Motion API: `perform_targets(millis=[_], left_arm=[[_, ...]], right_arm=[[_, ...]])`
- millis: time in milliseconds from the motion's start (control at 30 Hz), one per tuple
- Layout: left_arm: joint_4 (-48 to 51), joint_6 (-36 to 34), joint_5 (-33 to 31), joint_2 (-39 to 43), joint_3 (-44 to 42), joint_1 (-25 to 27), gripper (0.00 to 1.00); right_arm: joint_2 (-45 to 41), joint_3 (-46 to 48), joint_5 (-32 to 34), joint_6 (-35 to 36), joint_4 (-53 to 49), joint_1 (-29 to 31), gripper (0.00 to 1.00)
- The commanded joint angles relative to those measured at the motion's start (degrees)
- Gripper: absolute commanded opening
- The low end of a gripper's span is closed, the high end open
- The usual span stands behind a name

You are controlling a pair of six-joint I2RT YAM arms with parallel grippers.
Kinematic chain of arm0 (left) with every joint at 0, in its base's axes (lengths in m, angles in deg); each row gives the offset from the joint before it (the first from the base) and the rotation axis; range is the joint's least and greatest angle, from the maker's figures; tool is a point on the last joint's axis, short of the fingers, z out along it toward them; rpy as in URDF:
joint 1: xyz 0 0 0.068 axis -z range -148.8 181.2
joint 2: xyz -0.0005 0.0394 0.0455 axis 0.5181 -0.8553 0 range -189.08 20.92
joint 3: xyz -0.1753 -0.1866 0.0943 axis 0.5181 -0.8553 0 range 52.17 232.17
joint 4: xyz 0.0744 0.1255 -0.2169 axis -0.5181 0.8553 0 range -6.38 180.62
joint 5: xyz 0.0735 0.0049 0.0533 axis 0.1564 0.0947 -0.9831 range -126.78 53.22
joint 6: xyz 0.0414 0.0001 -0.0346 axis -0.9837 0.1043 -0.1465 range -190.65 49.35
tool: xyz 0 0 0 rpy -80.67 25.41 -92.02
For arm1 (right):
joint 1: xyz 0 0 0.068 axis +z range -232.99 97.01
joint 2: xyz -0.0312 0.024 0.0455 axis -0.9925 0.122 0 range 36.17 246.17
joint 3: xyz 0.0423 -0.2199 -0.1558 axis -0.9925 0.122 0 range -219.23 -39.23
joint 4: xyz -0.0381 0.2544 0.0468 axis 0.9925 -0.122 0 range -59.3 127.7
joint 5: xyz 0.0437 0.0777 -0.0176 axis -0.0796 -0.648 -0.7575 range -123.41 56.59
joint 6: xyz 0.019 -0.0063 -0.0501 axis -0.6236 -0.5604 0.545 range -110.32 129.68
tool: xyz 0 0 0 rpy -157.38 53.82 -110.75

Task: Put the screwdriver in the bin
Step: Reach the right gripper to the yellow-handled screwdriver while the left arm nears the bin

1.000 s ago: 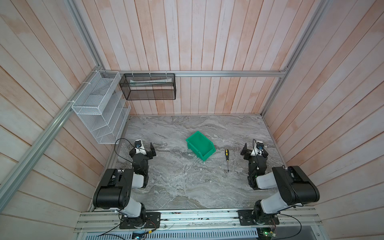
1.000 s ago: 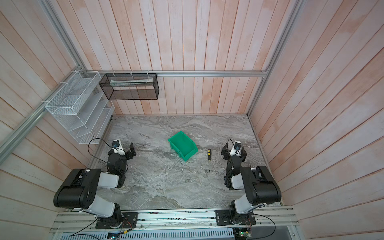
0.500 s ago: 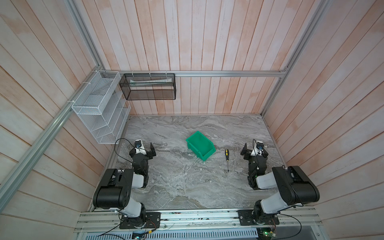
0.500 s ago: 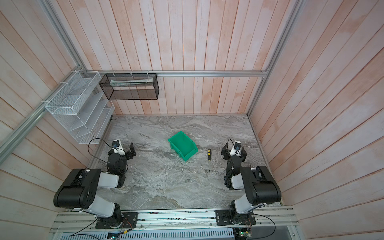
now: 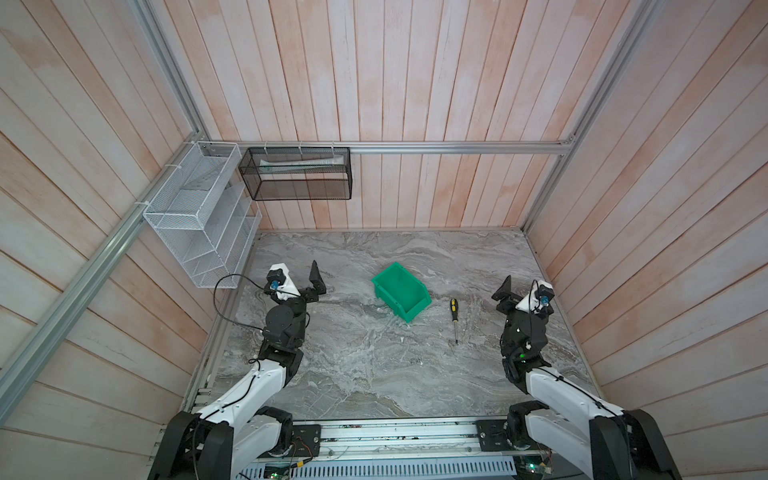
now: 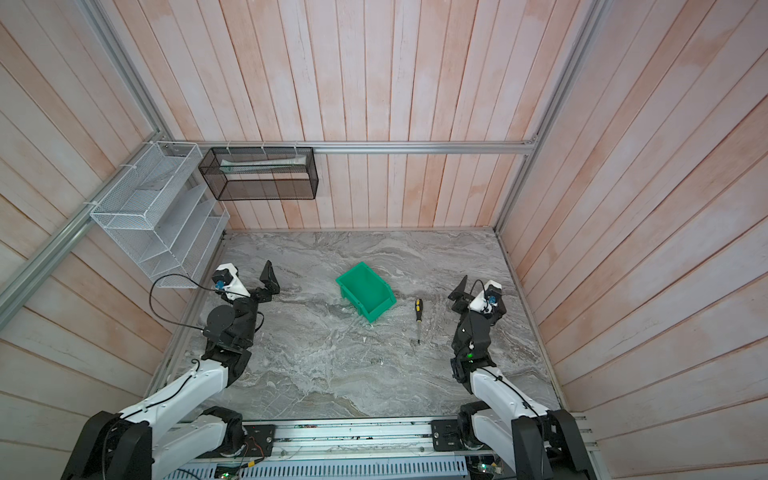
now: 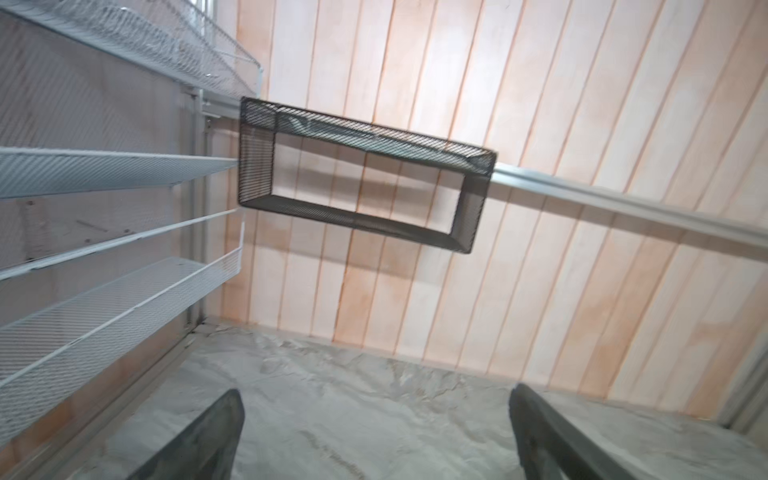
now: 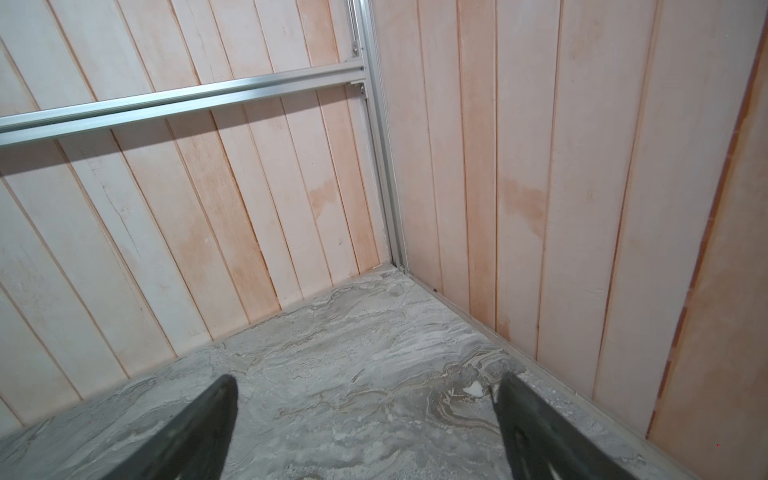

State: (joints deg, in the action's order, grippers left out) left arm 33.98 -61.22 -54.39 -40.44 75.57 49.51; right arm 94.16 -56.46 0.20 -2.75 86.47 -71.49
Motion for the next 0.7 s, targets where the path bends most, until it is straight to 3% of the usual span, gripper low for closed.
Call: perform_targets(millis=[0,200,333,400,500,667], left_arm=[[6.6,-0.4,1.3,-3.5,1.9,7.7,1.0],[9.3,-14.1,-1.5,-16.8,11.6,22.9,1.0],[7.8,-22.8,-10.7,-24.8,14.9,32.2,1.0],[7.2,-26.2,-12.2,-27.0,15.6,34.9,1.0],[9.6,-21.9,-13.1,-26.7,15.7,35.6,1.0],[10.5,-11.9,-8.4,-20.3,11.0,34.0,1.0]], right_arm=[[0.9,-8.5,-5.9,-5.0,-23.9,-0.1,0.98],[12.8,-20.6,-19.4,-9.7,-42.2,1.7,0.98],[18.8,-25.5,-18.9,-11.8,-50.4,5.4,0.98],[21.0,-26.9,-20.3,-12.7,-53.6,6.2,0.98],[24.6,-27.6,-21.3,-14.0,-55.9,7.0,1.0],[30.0,-27.2,-23.5,-15.9,-54.5,8.0,0.86]])
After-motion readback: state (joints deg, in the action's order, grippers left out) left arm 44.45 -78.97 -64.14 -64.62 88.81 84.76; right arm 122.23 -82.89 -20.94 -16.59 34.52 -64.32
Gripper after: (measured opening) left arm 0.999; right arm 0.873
